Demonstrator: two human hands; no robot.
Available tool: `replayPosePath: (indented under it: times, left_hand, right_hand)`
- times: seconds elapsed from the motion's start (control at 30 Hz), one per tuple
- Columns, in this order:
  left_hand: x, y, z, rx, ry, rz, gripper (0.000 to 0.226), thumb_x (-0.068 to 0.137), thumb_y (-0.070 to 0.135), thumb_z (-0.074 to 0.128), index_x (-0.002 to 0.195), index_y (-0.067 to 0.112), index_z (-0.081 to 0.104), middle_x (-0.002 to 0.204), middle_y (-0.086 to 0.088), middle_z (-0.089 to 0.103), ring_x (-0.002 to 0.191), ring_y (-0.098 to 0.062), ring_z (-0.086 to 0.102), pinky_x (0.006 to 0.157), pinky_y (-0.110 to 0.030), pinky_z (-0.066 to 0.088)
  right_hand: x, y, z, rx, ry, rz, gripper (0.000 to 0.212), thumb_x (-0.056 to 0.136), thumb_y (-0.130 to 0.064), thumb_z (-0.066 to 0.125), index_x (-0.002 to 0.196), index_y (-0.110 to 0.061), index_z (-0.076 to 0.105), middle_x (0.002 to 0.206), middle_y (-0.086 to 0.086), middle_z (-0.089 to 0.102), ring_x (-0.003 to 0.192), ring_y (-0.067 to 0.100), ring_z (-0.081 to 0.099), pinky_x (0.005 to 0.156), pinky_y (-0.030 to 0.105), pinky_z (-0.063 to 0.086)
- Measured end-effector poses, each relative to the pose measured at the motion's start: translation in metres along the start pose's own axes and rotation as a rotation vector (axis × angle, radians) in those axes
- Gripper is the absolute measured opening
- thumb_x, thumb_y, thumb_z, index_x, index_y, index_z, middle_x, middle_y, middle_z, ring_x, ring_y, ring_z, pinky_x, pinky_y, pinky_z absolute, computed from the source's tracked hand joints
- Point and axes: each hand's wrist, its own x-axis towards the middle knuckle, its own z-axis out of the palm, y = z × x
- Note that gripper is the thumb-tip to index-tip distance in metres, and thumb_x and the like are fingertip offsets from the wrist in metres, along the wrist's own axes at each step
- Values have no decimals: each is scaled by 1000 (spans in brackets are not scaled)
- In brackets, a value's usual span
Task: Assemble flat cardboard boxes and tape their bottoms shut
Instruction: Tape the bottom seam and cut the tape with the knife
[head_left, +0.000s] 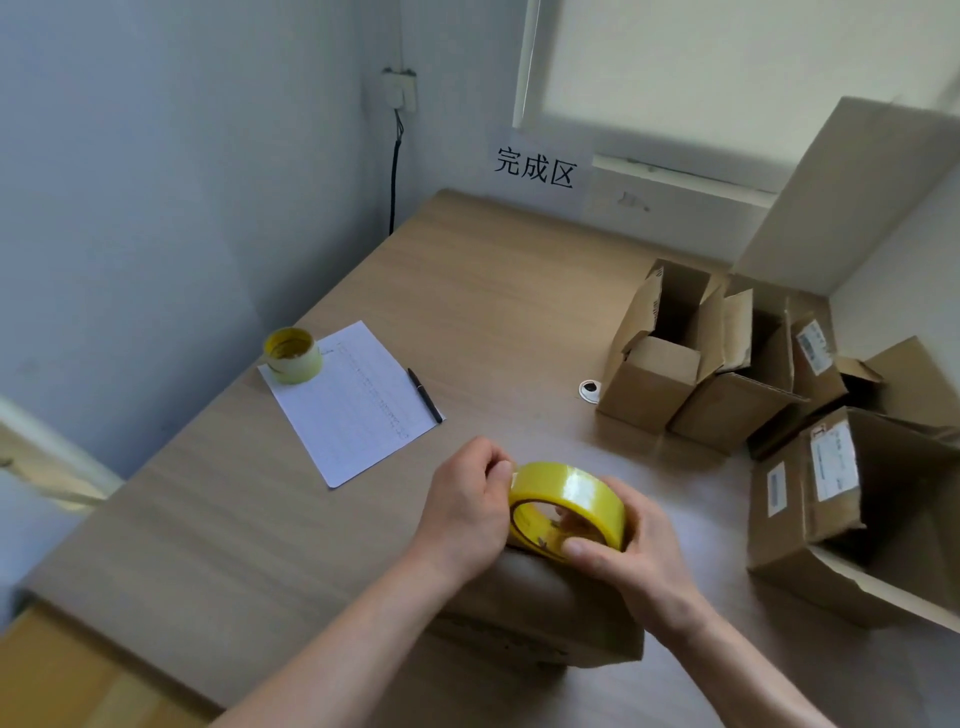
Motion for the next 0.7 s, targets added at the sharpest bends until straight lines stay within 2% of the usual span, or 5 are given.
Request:
replayPosePath:
  times: [0.13, 0.23, 0.33, 0.5, 0.7]
  left_hand:
    - [0, -1, -8, -198, 31, -203, 25, 95, 5, 43, 73, 11, 54, 66, 0, 63, 73, -23, 65, 71, -43, 57]
    - [0, -8, -25, -298, 79, -298, 24, 95, 5, 39, 77, 7, 54, 60, 0, 67, 71, -25, 68, 70, -43, 58]
    - [-5, -21, -41, -284, 15, -375, 23, 94, 3, 41, 76, 8, 55, 55, -2, 60, 54, -13, 58, 59, -36, 53]
    - [-16, -49, -44, -72, 0, -374, 20, 91, 7, 41, 75, 9, 52, 62, -6, 55, 59, -19, 48, 59, -35, 43]
    - [-25, -75, -42, -9, -18, -435, 21, 90, 10, 44, 72, 16, 53, 64, -2, 57, 62, -21, 51, 61, -34, 44]
  right_hand:
    - [-2, 16, 11, -202, 278, -107, 15, 79, -29, 69, 83, -35, 56, 64, -8, 53, 58, 9, 46, 54, 32, 40]
    - [-3, 21, 11, -273, 389, -220, 35, 78, -20, 67, 100, -43, 52, 75, -12, 59, 63, 7, 53, 58, 18, 41]
    - [-4, 24, 14, -261, 363, -237, 41, 75, -14, 68, 106, -35, 54, 84, -13, 64, 70, 6, 58, 63, 15, 44]
    - [-1, 26, 15, -315, 228, -241, 16, 77, -25, 69, 83, -26, 54, 66, -8, 54, 58, 9, 47, 55, 27, 39]
    - [-13, 29, 30, -514, 203, -470, 33, 90, -59, 52, 109, -32, 48, 95, -27, 51, 76, -4, 47, 70, 18, 41]
